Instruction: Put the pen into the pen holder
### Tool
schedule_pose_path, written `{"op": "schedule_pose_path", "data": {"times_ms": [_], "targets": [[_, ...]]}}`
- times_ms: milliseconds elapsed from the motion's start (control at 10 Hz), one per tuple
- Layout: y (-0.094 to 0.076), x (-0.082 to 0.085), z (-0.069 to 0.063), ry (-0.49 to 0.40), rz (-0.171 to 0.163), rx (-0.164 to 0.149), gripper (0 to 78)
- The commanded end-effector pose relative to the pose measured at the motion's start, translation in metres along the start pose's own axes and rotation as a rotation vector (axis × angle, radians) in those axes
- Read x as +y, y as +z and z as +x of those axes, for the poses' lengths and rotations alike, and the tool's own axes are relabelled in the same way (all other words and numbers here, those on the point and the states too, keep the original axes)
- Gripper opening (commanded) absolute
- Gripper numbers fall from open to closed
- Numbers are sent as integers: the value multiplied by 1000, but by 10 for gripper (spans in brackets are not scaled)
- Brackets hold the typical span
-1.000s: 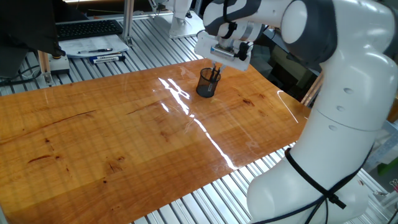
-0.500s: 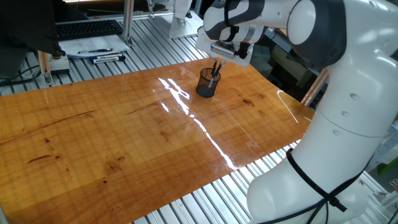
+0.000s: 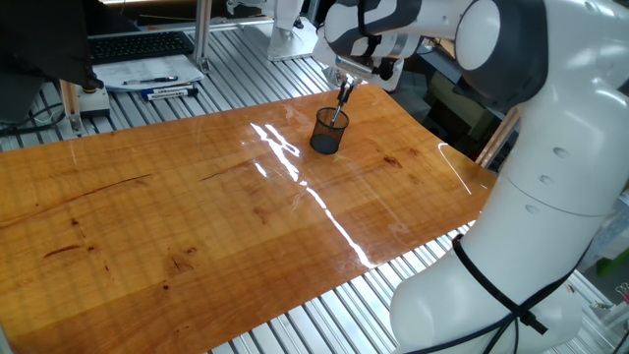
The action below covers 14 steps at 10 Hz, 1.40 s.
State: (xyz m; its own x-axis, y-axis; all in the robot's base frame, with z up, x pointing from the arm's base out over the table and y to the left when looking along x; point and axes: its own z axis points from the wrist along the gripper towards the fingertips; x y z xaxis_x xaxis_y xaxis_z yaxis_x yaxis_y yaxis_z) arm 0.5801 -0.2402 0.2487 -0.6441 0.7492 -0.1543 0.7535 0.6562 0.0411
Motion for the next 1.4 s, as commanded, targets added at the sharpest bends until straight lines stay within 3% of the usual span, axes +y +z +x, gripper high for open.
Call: {"op": "schedule_pose_path", "data": {"times_ms": [100, 400, 500, 600, 800, 1000, 1100, 1200, 1300, 1400], "targets": [[-2, 2, -21, 3, -7, -29, 12], [-6, 4, -36, 16, -7, -41, 12], [-5, 2, -41, 14, 4, -90, 12], [-4, 1, -42, 16, 5, -101, 12], [-4, 1, -43, 26, 10, -159, 12], [-4, 1, -43, 25, 5, -174, 12], [-4, 1, -43, 17, 18, -222, 12], [-4, 1, -43, 17, 18, -229, 12], [-4, 1, -43, 14, 22, -273, 12], [-4, 1, -43, 14, 24, -296, 12]]}}
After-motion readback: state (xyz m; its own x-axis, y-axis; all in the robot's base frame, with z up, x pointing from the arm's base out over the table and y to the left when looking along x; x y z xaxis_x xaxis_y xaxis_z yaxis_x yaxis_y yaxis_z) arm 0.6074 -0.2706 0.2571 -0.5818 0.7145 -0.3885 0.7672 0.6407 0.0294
